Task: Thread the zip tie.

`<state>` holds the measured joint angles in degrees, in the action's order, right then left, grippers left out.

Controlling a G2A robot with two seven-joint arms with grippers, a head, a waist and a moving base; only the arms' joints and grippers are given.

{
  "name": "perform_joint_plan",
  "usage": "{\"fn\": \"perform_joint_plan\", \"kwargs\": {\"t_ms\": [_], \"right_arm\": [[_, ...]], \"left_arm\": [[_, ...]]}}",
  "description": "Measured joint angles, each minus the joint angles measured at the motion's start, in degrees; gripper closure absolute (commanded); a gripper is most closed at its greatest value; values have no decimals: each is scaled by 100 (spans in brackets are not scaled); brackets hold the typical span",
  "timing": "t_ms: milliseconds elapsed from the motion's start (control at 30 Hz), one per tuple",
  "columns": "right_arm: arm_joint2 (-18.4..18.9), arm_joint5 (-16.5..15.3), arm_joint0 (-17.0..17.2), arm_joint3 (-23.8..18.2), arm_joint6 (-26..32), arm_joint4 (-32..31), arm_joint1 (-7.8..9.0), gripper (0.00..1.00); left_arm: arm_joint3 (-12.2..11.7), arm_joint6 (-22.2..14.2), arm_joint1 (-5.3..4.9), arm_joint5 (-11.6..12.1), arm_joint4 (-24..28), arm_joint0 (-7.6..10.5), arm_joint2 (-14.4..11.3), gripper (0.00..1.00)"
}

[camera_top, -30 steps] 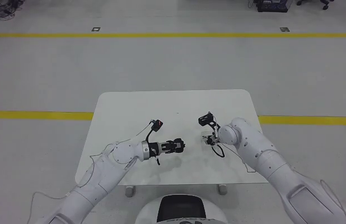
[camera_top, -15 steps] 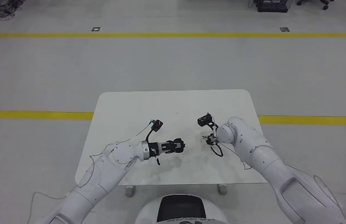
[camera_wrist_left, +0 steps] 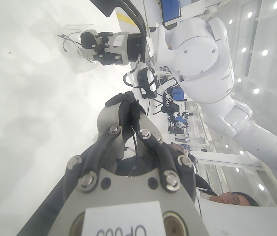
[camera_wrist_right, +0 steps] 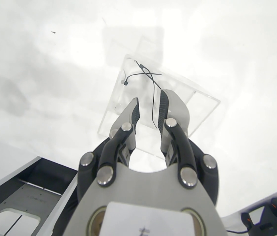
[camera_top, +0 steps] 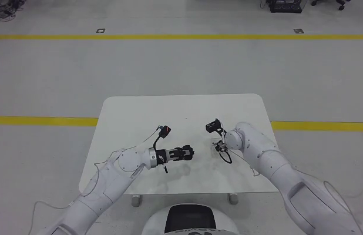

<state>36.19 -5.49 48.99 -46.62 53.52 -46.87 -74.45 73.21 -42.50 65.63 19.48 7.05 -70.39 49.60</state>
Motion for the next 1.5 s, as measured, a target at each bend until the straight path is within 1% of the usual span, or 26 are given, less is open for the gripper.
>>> {"fn": "perform_joint_plan", "kwargs": {"t_ms": [200, 533, 767, 933, 967, 1233, 1367, 1500], "right_arm": [[-45, -7, -66, 196, -46, -6, -96, 91], [-116, 76, -149, 471, -90, -81, -245, 90], [-135, 91, -177, 569, -112, -163, -313, 90], [-157, 110, -189, 632, -72, -214, -367, 96], [-159, 109, -193, 647, -72, -219, -377, 100], [-161, 87, -230, 770, -90, -271, -454, 100], [-102, 67, -226, 746, -131, -290, -446, 100], [89, -165, -147, 545, -176, -260, -332, 100]], "left_arm": [[0, 0, 0, 0, 0, 0, 0, 100], [0, 0, 0, 0, 0, 0, 0, 100], [0, 0, 0, 0, 0, 0, 0, 100], [0, 0, 0, 0, 0, 0, 0, 100], [0, 0, 0, 0, 0, 0, 0, 100], [0, 0, 0, 0, 0, 0, 0, 100], [0, 0, 0, 0, 0, 0, 0, 100], [0, 0, 0, 0, 0, 0, 0, 100]]}}
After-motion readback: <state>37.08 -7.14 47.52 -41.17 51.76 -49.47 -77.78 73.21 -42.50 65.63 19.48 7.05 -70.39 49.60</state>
